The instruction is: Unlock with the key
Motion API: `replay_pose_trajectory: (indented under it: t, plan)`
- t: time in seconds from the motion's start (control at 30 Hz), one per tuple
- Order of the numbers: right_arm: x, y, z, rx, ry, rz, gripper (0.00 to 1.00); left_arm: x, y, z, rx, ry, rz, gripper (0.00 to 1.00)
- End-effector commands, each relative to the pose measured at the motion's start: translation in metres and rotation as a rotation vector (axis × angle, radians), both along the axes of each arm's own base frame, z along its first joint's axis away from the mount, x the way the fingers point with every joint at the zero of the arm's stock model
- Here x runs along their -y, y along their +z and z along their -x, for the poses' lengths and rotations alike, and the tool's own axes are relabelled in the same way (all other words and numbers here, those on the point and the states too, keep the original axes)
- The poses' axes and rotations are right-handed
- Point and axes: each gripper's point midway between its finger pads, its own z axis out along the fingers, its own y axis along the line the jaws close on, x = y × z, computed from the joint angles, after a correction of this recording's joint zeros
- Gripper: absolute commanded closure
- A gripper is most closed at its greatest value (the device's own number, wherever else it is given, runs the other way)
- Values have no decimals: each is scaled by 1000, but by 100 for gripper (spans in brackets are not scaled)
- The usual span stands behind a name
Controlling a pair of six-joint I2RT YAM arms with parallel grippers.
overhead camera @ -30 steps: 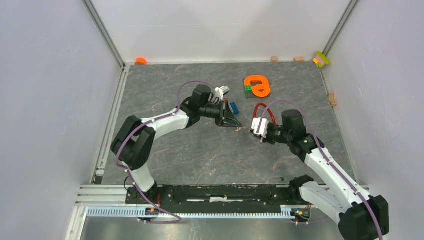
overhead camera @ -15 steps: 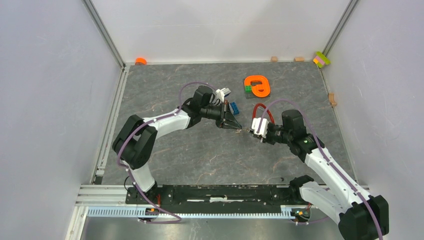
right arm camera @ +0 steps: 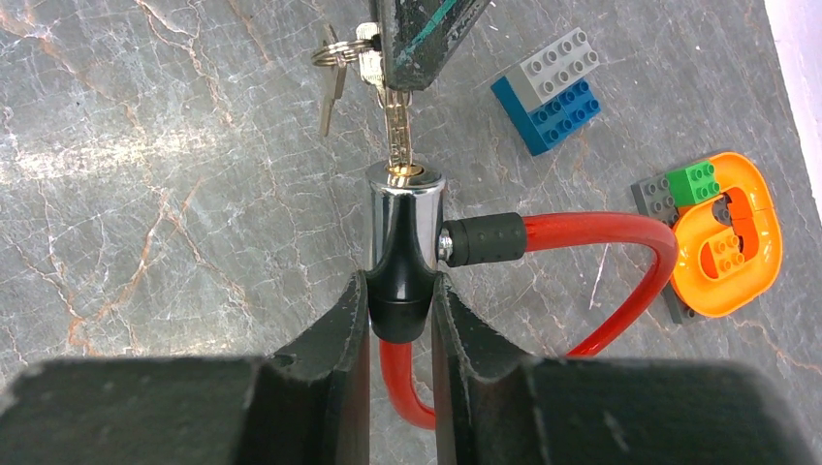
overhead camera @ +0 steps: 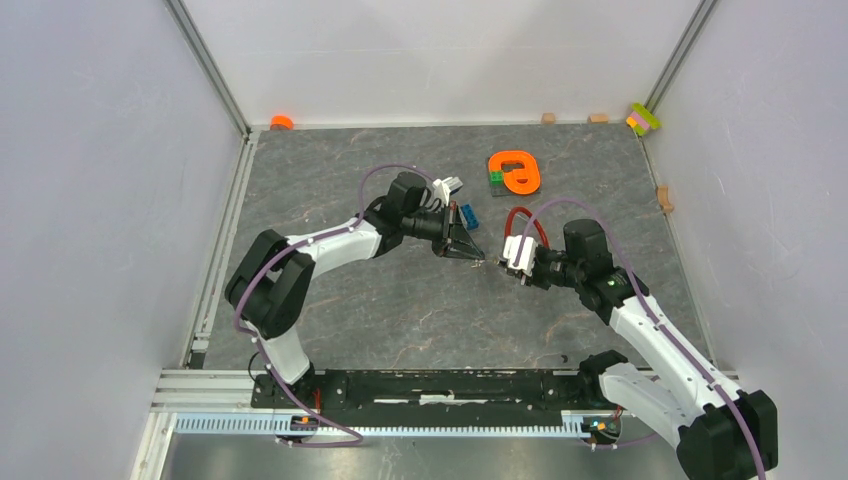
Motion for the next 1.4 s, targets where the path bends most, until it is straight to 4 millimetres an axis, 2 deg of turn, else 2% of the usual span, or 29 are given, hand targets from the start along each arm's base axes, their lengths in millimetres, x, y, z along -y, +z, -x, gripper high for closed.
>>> replay_pose_trajectory:
  t: [0.0,0.27,0.9,1.37]
  plan:
    - [-8,25,-12,94,21,-39,100,8,14,1,54,-46,41,98]
    - [-9,24,-11,90,29,-32,100,9,10,1,57,-51,24,98]
    - [-6,7,-13,80,7,86,100,5,-10,1,91,-40,-110,98]
    - [-21,8,-14,50,8,33,100,21,-21,5,70,-47,-83,98]
